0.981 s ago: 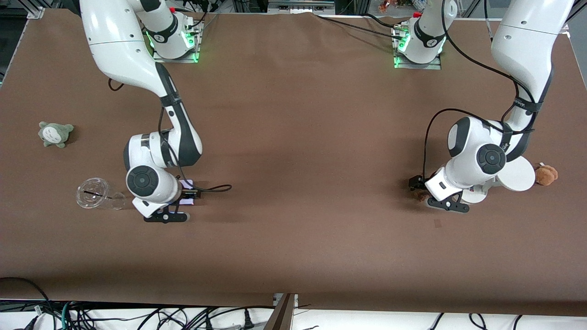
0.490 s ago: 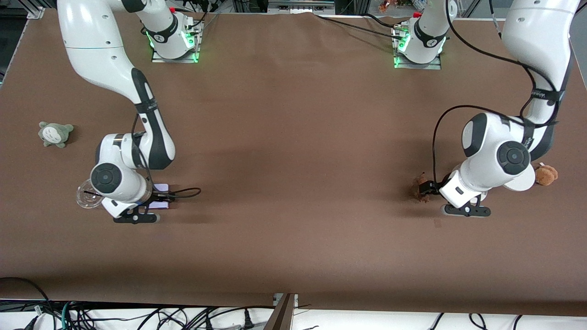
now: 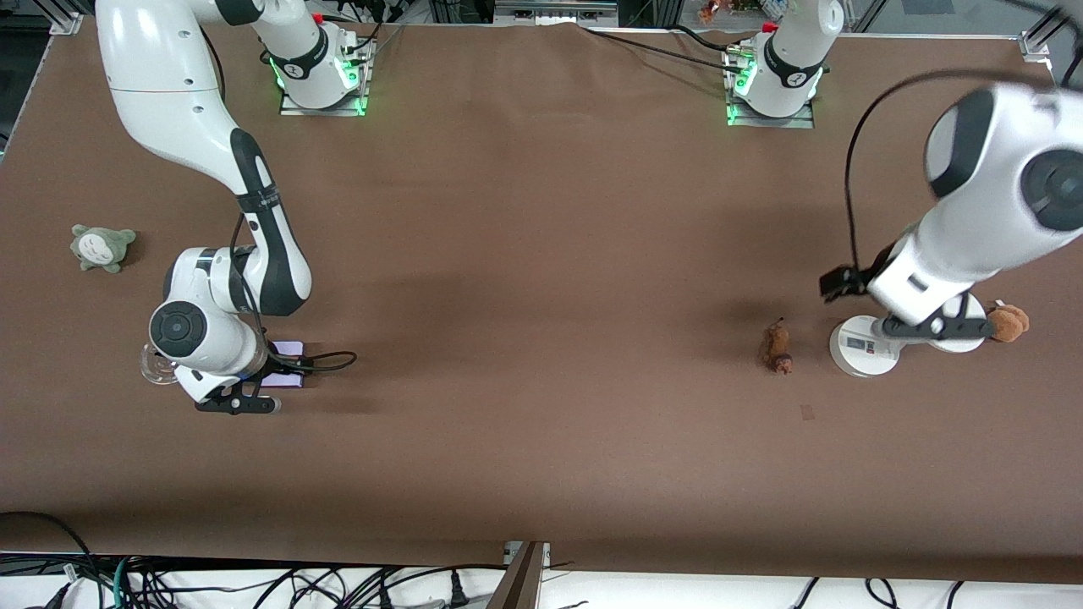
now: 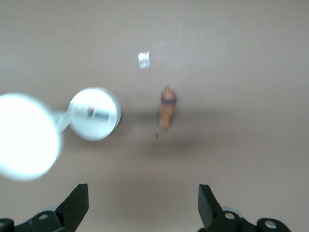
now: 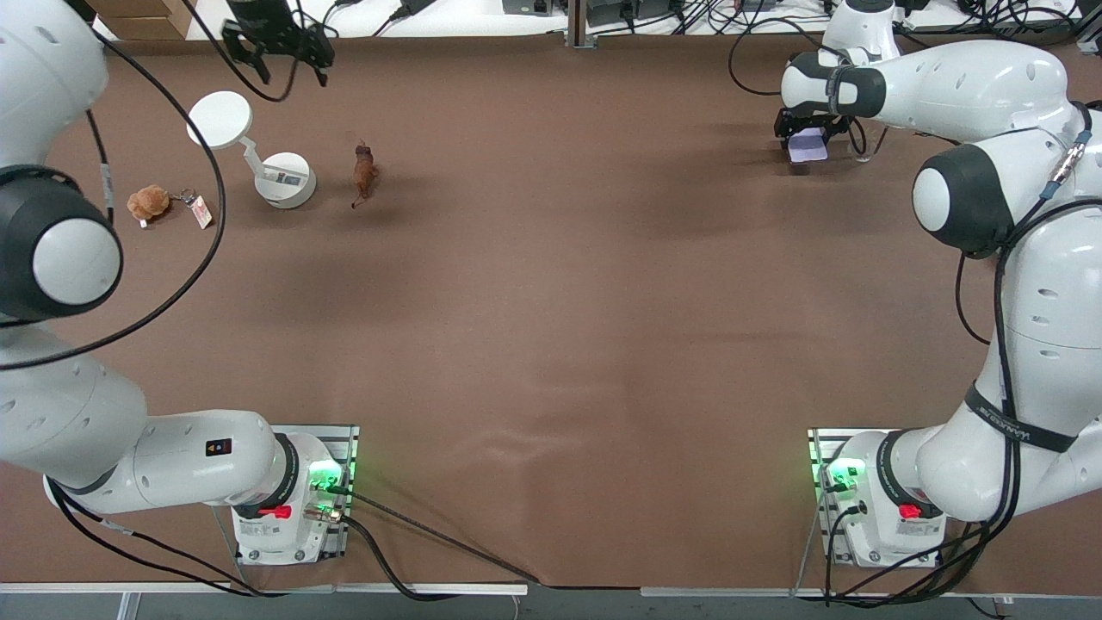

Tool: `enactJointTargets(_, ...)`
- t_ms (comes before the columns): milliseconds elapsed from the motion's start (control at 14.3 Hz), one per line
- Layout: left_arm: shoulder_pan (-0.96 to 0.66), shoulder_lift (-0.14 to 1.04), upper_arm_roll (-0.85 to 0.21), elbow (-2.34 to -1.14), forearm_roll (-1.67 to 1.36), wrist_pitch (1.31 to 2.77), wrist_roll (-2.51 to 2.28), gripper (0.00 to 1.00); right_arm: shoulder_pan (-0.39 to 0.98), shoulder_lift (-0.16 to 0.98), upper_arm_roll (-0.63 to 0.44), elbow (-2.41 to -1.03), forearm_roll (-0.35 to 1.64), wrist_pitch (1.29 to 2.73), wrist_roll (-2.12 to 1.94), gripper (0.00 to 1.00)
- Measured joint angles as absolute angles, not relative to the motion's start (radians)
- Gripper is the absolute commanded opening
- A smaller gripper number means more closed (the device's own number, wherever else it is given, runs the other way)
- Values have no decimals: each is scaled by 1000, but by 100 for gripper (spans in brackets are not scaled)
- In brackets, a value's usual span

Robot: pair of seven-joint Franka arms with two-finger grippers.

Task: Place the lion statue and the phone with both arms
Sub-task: 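Set the lion by the white lamp while the right gripper carries the box, then lower the phone box beside the glass cup and open the right gripper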

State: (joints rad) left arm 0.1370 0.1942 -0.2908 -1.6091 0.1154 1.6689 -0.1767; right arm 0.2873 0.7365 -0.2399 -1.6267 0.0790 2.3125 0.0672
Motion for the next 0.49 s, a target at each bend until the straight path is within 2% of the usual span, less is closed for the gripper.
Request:
enactJointTargets(210,138,117,-297,-1534,115,1512,-178,100,285,738,-240,-1634,79,2345,67,13)
enactJointTargets(490,137,102,-298,-1496,102,1445,-184,100,282,743,-240,-1638,80,2365,67,13)
